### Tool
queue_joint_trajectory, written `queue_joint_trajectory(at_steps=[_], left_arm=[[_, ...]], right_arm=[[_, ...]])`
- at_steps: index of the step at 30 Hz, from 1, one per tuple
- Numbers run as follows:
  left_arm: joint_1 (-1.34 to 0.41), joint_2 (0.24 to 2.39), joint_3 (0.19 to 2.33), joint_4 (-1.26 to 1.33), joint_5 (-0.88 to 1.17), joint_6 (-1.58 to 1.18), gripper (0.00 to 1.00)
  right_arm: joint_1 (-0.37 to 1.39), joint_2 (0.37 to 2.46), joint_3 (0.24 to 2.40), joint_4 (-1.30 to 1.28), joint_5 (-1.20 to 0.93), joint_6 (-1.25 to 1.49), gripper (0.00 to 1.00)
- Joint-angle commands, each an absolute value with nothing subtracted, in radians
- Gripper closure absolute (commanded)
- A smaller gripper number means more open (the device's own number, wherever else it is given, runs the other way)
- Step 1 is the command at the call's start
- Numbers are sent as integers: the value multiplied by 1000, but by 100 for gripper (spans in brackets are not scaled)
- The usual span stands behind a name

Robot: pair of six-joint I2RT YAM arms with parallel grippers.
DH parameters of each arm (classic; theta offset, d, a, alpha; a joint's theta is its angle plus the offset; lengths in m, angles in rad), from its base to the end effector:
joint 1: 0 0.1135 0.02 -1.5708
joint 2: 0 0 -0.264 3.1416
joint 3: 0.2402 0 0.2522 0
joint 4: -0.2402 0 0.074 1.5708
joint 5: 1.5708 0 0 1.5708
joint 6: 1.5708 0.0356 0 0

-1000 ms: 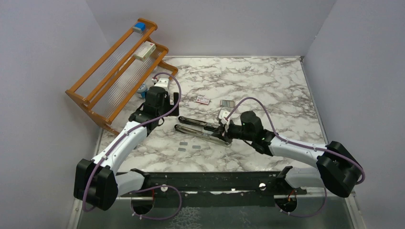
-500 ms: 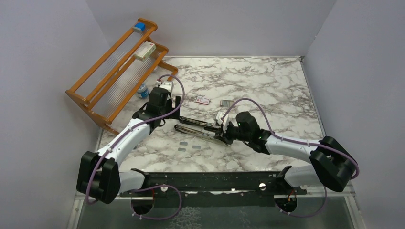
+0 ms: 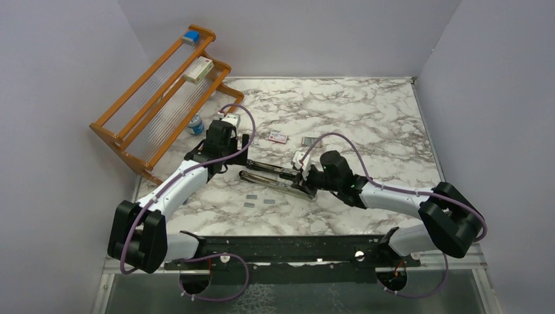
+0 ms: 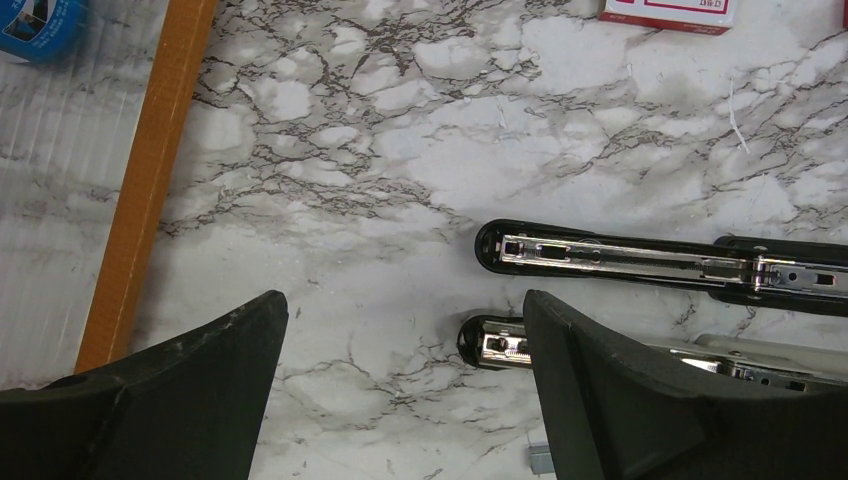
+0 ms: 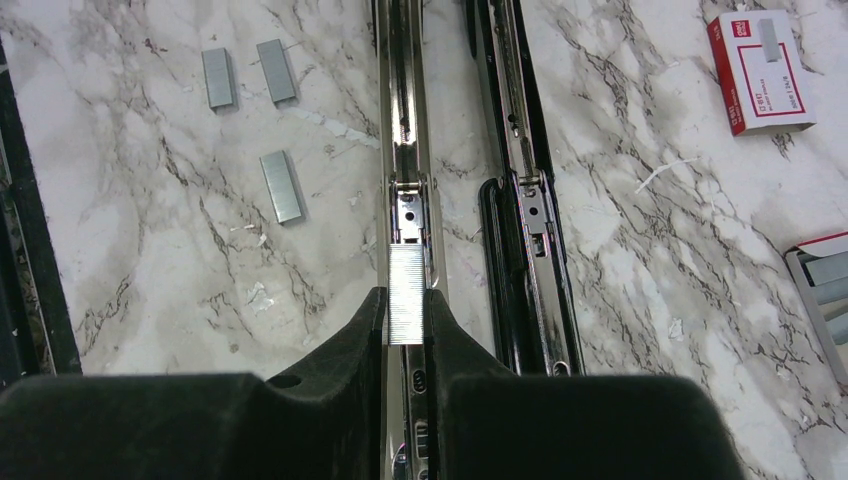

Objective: Load the staples into the stapler

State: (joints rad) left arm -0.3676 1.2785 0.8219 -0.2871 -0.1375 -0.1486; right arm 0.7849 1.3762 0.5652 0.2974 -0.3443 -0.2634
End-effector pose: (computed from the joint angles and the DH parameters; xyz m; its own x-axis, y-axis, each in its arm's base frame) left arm 0.2543 -0.0927 0.2382 -0.6636 0.0984 -0.7416 0.1654 0.9861 -0.0172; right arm 0.1859 0.2027 0.1834 -0.1082 -0.4545 -0.8841 -0.9336 0.3520 -0.0667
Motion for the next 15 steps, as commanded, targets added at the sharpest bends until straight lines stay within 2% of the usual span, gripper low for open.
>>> queue_joint_trajectory(at_steps=[1, 15], left_arm=[[-361, 1290, 841, -300, -106, -137, 10], [-360, 1306, 841, -307, -84, -132, 10]], right_arm=[[784, 1391, 600, 325, -332, -272, 99], [784, 1356, 588, 245, -232, -239, 99]])
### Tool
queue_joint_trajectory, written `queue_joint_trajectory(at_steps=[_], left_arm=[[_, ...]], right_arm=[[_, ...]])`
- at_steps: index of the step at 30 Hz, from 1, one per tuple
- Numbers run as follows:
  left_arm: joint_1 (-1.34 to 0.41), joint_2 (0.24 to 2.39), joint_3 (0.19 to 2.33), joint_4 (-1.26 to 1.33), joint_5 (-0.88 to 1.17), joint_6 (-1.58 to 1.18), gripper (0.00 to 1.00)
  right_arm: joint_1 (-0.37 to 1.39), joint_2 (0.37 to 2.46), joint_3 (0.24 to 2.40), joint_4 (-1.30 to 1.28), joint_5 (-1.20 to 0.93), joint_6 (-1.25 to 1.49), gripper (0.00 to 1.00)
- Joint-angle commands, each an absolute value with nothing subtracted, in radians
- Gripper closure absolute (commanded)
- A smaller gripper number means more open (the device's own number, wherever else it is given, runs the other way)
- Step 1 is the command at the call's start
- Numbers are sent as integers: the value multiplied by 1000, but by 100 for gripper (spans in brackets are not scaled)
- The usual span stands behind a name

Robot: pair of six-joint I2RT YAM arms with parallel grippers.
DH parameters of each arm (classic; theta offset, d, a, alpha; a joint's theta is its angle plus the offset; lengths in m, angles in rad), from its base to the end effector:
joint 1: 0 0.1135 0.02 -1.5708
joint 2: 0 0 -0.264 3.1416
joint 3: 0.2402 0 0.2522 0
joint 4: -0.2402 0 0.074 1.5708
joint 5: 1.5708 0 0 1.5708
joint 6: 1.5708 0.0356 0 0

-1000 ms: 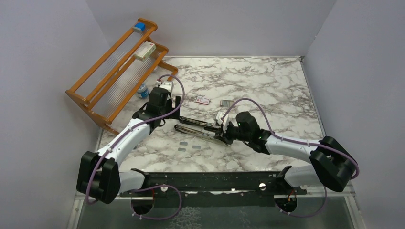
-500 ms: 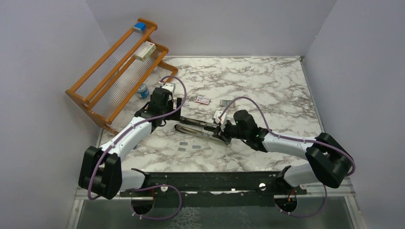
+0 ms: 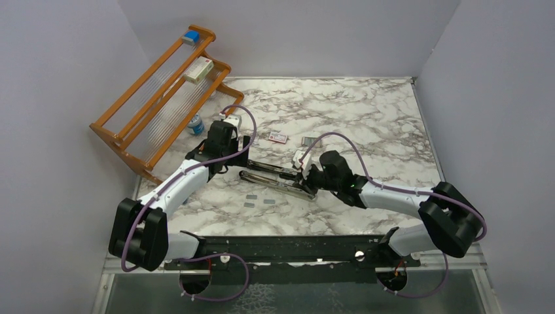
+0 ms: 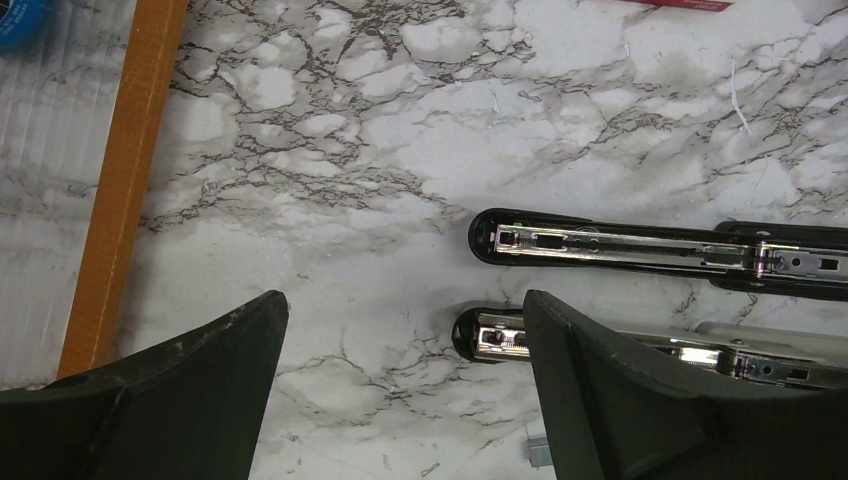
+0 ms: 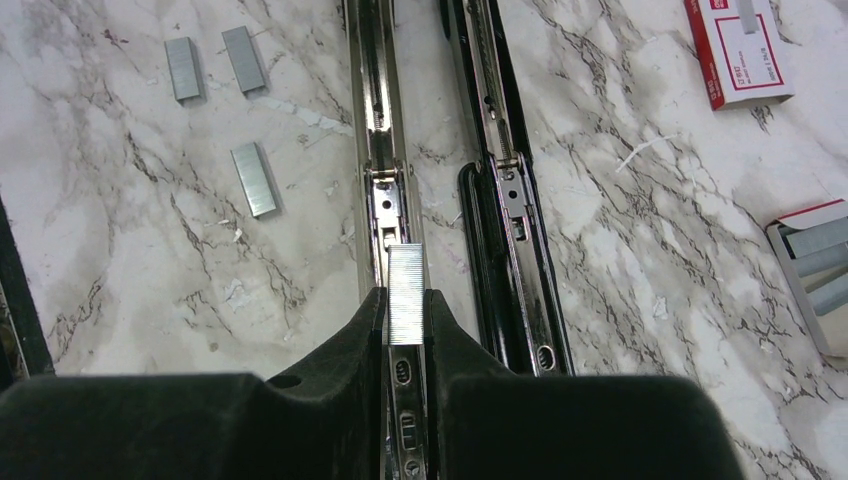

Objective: Load the staples into the stapler

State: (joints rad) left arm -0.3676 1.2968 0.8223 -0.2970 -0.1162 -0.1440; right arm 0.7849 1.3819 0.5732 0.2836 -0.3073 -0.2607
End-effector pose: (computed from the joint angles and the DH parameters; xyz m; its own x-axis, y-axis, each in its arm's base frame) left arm 0.2556 -0.0940 0.2329 -0.6840 0.1107 -0.7210 0.1831 0.9828 -0.0229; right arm 0.1879 0.2029 0.1829 -0.1213 -0.4684 -0.8751 -0.9212 0.3815 -0.0765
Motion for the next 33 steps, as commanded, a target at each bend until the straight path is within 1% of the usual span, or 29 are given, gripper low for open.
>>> queue_joint_trajectory(at_steps=[1, 5, 9, 11, 15, 24, 33], left_arm=[[-360, 1308, 841, -308, -82, -133, 10], [-361, 1322, 843, -311, -63, -133, 14], [-361, 1345, 851, -330, -49, -131, 26], [-361, 1360, 854, -339, -34, -128, 29], [-361, 1391, 861, -355, -8, -120, 30], [-360, 1423, 872, -369, 22, -113, 35], [-361, 1392, 860, -393, 74, -75, 36]], right_arm=[[783, 1351, 586, 244, -223, -235, 99], [783, 1350, 583, 246, -209, -226, 99], [783, 1357, 587, 249, -213, -224, 99], [784, 1359, 589, 250, -214, -224, 99], [784, 1366, 592, 247, -216, -224, 99], [784, 1369, 585, 247, -216, -224, 99], [784, 1380, 593, 242, -219, -228, 99]])
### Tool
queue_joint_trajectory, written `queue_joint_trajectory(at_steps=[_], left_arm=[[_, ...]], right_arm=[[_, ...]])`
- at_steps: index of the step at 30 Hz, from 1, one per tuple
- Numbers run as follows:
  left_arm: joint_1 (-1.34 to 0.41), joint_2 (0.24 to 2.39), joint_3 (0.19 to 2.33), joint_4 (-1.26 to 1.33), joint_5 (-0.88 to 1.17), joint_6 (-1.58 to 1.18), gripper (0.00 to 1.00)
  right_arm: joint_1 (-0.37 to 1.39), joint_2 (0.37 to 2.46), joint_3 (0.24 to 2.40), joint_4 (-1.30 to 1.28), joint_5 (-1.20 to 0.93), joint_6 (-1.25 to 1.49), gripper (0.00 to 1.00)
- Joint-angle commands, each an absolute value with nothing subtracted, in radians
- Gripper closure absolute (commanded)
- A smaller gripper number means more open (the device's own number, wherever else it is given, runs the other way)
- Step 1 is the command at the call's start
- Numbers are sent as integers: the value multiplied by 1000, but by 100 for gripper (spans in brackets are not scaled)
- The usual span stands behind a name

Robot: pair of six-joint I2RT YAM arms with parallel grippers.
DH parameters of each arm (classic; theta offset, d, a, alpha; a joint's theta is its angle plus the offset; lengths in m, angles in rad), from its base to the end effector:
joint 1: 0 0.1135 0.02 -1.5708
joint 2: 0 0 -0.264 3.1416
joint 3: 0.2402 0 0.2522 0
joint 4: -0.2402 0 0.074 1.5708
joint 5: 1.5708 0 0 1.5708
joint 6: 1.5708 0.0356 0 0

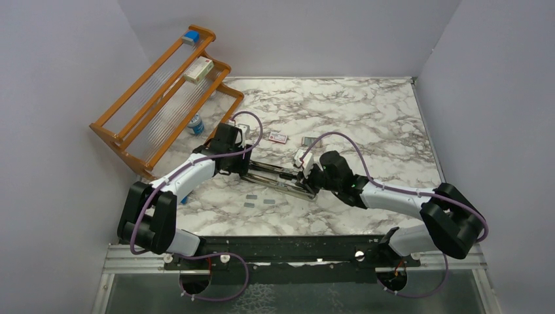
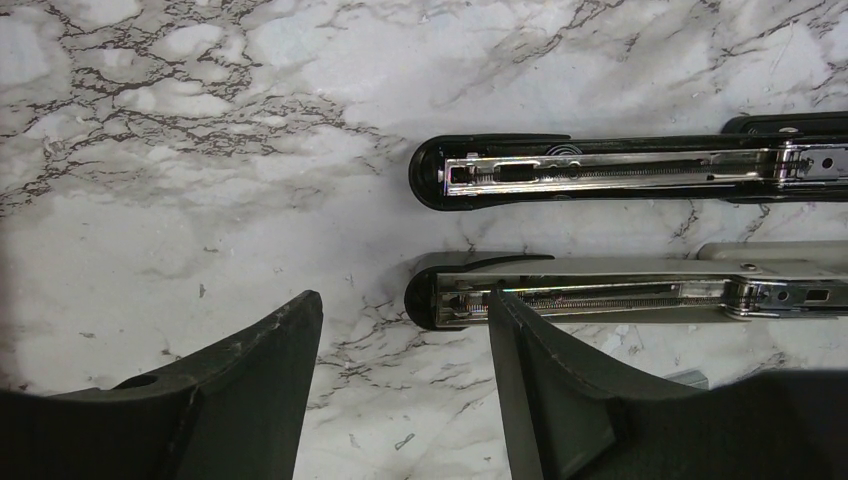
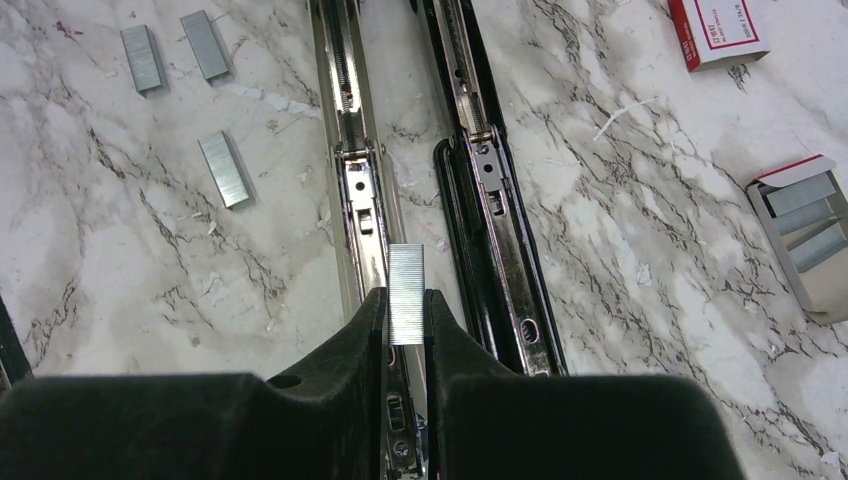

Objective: Load the staples into the stapler

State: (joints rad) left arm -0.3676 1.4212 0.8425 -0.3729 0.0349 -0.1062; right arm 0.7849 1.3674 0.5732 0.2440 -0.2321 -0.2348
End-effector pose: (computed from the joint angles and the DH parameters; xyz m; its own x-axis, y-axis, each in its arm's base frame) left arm 0.2628 -0.1026 0.2016 -0.7957 0.1929 -0.5741 0.2954 0.9512 -0.0898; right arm 0.1879 0.1993 0.1826 -0.1675 -0.4873 -0.8570 -0.8899 0.4489 -0.0813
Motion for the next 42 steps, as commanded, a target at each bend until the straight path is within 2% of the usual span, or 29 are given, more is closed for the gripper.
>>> queue_joint_trajectory(at_steps=[1, 9, 19, 30, 42], left_arm=[[-361, 1393, 858, -396, 71, -73, 36], [-361, 1438, 872, -423, 72, -69, 40], [-361, 1476, 877, -423, 56, -70, 40], [-361, 1495, 883, -425, 62, -66, 49], [-361, 1501, 885, -426, 68, -63, 50]], right_arm=[[784, 1381, 596, 236, -221, -229, 99], [784, 1385, 601, 236, -227, -234, 99], [784, 1384, 600, 237, -234, -235, 99], [784, 1388, 601, 229, -231, -245, 99], [783, 1419, 618, 229, -275, -250, 99]])
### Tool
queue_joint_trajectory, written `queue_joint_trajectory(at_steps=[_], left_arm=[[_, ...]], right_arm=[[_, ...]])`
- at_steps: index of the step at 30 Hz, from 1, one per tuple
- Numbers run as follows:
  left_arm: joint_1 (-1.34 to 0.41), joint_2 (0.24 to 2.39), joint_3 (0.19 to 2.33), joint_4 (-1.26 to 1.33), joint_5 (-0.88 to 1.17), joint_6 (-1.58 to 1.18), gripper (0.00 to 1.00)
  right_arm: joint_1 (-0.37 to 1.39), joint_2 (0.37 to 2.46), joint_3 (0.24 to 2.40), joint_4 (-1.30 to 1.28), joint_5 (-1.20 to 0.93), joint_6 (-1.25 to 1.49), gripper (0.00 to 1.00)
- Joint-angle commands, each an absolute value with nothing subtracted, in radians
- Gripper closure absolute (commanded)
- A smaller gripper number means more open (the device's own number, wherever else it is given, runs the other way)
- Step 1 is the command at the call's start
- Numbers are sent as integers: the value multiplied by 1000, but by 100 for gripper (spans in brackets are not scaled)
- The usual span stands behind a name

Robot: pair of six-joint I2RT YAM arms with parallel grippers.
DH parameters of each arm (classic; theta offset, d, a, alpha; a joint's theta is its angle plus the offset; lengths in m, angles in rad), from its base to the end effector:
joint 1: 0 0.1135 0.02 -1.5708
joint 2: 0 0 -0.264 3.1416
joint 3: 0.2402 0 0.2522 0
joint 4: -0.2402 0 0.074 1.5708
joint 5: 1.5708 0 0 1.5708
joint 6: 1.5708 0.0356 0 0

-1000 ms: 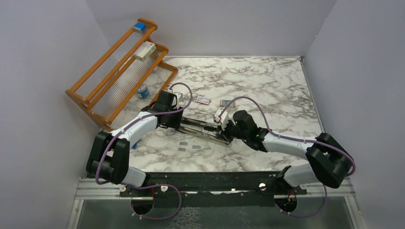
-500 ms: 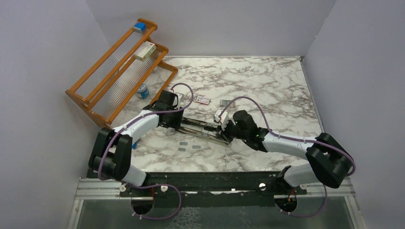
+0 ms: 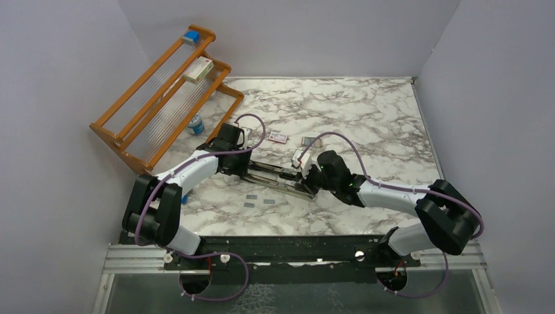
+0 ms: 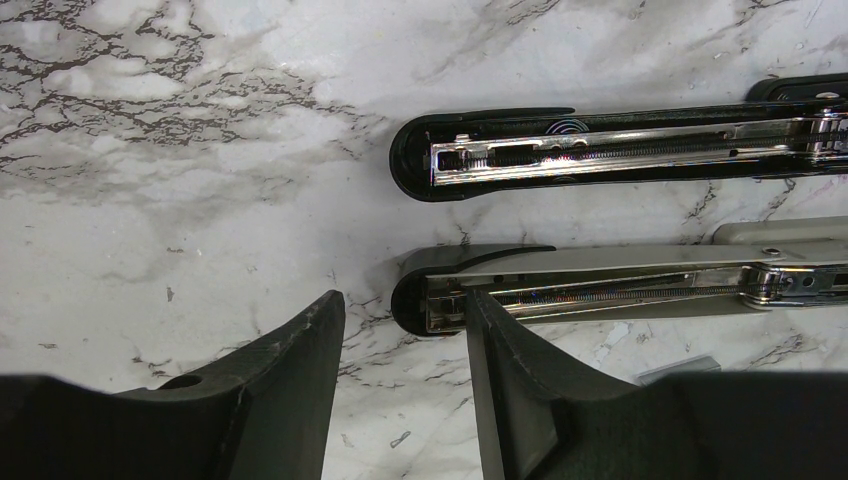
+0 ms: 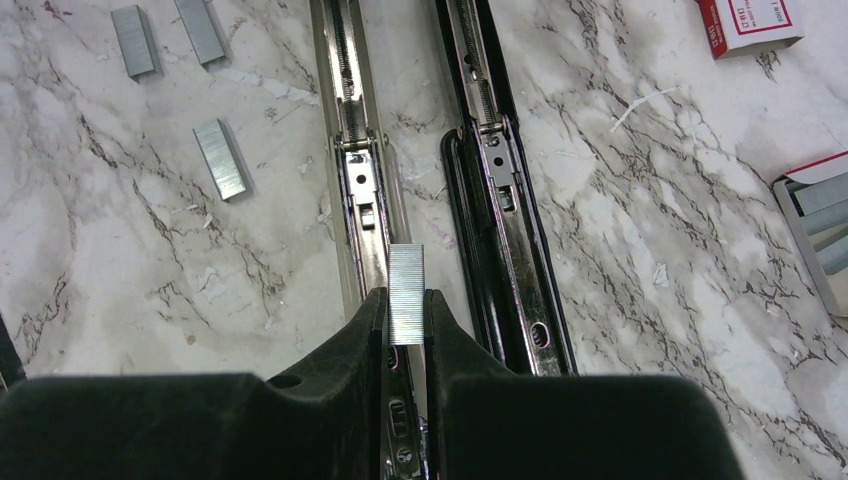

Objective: Load the staples into the stapler

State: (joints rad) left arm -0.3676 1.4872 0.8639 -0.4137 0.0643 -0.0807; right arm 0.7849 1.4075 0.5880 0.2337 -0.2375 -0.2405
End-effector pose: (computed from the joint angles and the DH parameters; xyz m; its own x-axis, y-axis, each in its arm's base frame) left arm 0.2676 -0.1055 0.1880 -0.8321 0.2343 -0.5027 0.3231 0.9415 -0.0962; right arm 0.1912 0.2028 0.1759 -0.1832 -0.5103 -0.8403 -0.8950 0.4402 -0.0721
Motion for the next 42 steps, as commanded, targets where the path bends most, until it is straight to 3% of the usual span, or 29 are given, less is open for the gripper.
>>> queue_joint_trajectory(at_steps=[1, 42], left_arm=[[-360, 1499, 885, -426, 70, -63, 49], [-361, 1510, 889, -432, 71, -63, 50]], right_arm=[[783, 1419, 618, 232, -279, -249, 99], [784, 1465, 663, 150, -324, -263, 99]])
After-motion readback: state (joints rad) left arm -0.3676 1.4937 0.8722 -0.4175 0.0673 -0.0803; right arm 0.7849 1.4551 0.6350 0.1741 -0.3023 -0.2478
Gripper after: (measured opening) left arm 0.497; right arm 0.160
